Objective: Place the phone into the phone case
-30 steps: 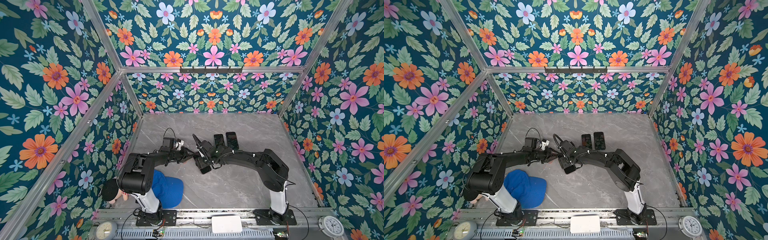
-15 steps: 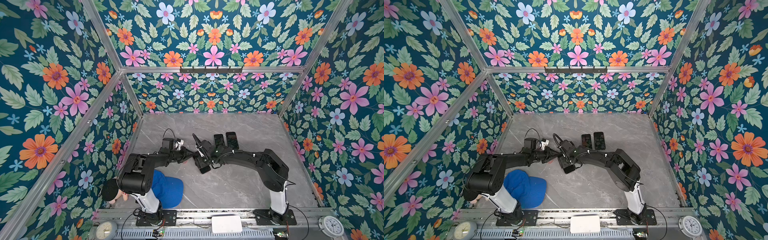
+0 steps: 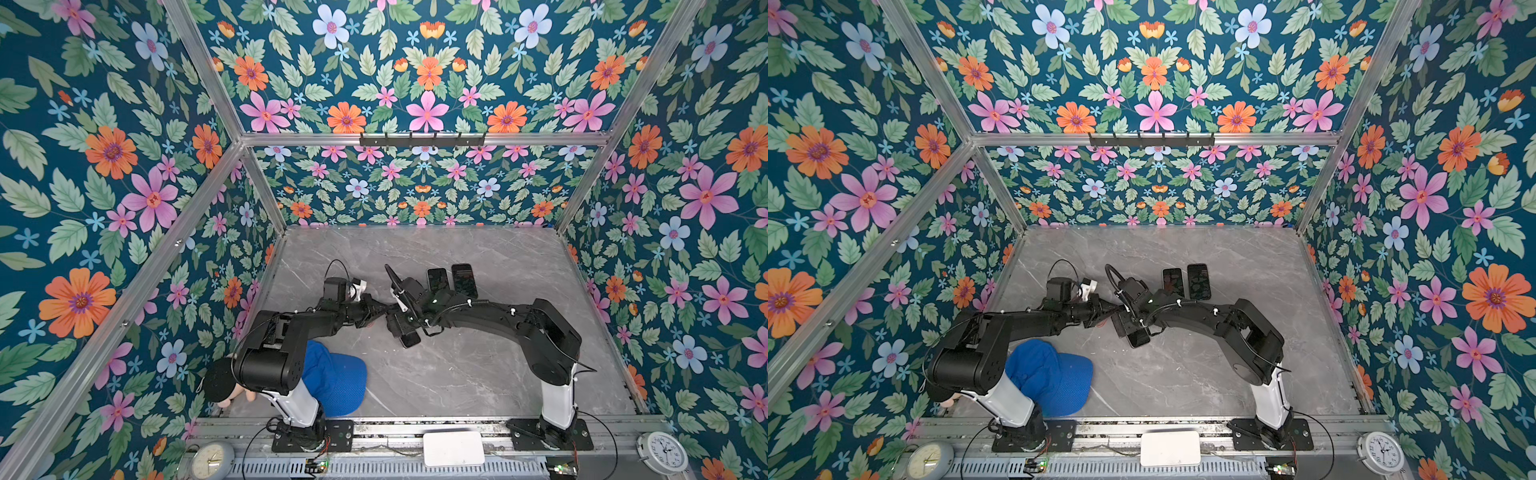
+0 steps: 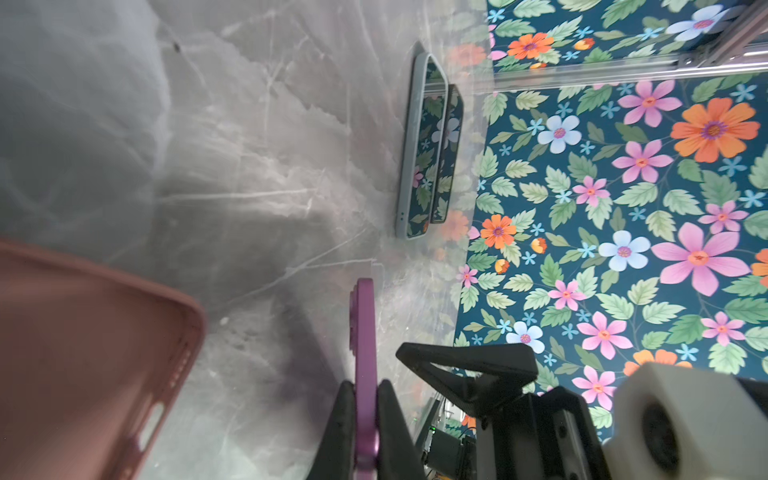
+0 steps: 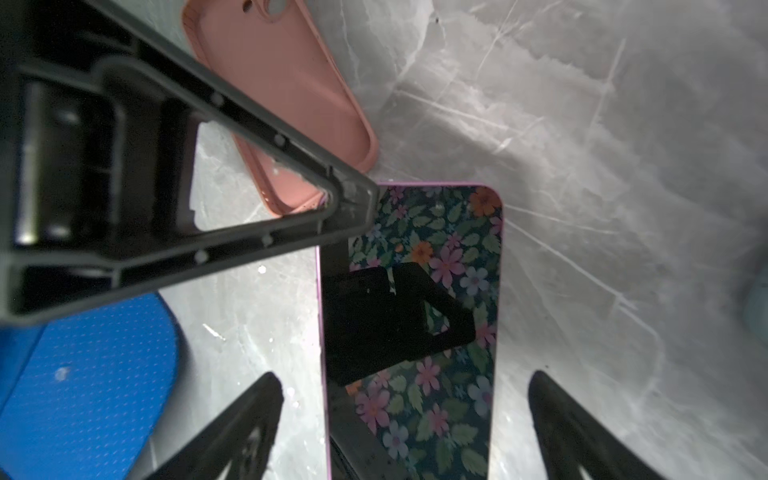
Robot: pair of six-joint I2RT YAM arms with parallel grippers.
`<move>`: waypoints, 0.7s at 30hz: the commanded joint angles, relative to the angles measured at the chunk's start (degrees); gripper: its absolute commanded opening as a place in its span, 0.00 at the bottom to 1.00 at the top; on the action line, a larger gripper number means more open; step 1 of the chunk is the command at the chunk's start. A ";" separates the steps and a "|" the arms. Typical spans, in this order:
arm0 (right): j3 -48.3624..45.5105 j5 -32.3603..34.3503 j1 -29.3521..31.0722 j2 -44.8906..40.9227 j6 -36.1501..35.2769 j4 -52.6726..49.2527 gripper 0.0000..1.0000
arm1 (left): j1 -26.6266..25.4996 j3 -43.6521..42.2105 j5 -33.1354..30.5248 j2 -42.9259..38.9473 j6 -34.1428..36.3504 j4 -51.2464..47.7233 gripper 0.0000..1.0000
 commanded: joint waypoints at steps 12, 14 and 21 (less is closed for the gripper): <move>-3.68 -1.27 0.07 -10.53 5.08 -1.77 0.95 | 0.58 0.37 -0.45 -3.48 -9.60 10.05 0.00; -4.29 0.30 -0.10 -11.51 5.75 -1.66 0.95 | 1.08 -0.06 -0.68 -3.22 -11.21 12.37 0.00; -9.65 -2.64 -2.93 -18.09 12.74 3.16 0.95 | 3.26 -4.03 -0.96 -2.28 -18.60 24.68 0.00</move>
